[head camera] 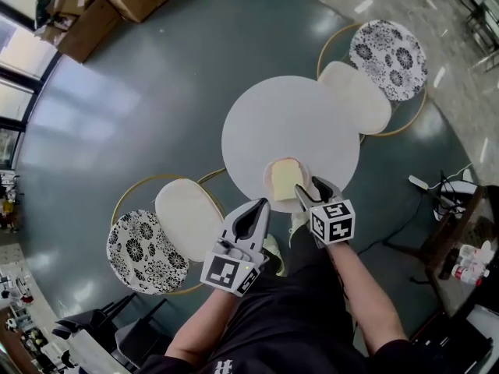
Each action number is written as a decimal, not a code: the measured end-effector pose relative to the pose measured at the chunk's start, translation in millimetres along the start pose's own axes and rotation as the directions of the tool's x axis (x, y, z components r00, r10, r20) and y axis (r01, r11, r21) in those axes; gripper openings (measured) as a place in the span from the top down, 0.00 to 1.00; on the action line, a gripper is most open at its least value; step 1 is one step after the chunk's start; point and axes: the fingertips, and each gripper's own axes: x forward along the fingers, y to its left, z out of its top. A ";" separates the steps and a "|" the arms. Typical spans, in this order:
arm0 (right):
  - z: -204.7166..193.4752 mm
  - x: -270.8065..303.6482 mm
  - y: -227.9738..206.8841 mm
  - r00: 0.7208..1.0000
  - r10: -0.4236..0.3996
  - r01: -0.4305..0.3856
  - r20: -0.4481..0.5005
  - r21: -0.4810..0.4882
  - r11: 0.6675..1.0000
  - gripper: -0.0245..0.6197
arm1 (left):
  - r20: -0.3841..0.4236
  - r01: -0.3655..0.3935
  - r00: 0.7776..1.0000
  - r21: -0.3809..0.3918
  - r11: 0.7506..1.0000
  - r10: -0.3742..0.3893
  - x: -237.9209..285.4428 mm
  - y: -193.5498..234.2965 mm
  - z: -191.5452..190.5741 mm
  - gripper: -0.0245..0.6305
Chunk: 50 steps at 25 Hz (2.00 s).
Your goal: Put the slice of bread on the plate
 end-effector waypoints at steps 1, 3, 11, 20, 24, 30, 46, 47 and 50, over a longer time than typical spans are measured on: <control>11.6 -10.5 6.3 1.000 0.020 -0.020 0.021 0.001 1.000 0.63 | -0.003 0.006 1.000 -0.003 1.000 -0.006 -0.2 -5.4 4.3 0.95; 35.6 -32.0 19.3 0.996 0.067 -0.067 0.062 0.004 0.998 0.66 | -0.004 0.022 1.000 -0.002 1.000 -0.022 -0.6 -16.9 15.8 0.95; 112.1 -109.0 78.4 0.963 0.186 -0.177 0.194 -0.064 0.982 0.83 | 0.000 0.049 0.999 0.020 0.999 -0.049 -14.8 -49.8 67.4 0.95; 164.9 -174.8 119.5 0.925 0.239 -0.203 0.294 -0.149 0.968 0.90 | 0.014 0.073 0.997 0.053 0.996 -0.074 -28.8 -77.5 110.9 0.95; 181.8 -202.6 133.6 0.904 0.250 -0.197 0.347 -0.180 0.964 0.95 | 0.058 0.090 0.994 0.084 0.992 -0.095 -36.5 -90.4 135.1 0.95; 197.1 -242.5 158.0 0.864 0.278 -0.198 0.419 -0.224 0.954 0.95 | 0.092 0.124 0.987 0.115 0.986 -0.135 -46.9 -111.2 154.1 0.95; 219.4 -279.5 183.1 0.828 0.275 -0.137 0.489 -0.300 0.944 0.95 | 0.161 0.158 0.970 0.148 0.976 -0.181 -62.0 -130.9 185.8 0.95; 220.0 -279.9 183.5 0.829 0.273 -0.133 0.488 -0.303 0.944 0.95 | 0.160 0.160 0.970 0.149 0.976 -0.183 -62.2 -131.6 185.6 0.95; 221.1 -280.5 185.7 0.830 0.270 -0.122 0.488 -0.312 0.942 0.95 | 0.160 0.161 0.970 0.149 0.976 -0.184 -63.7 -131.8 185.8 0.95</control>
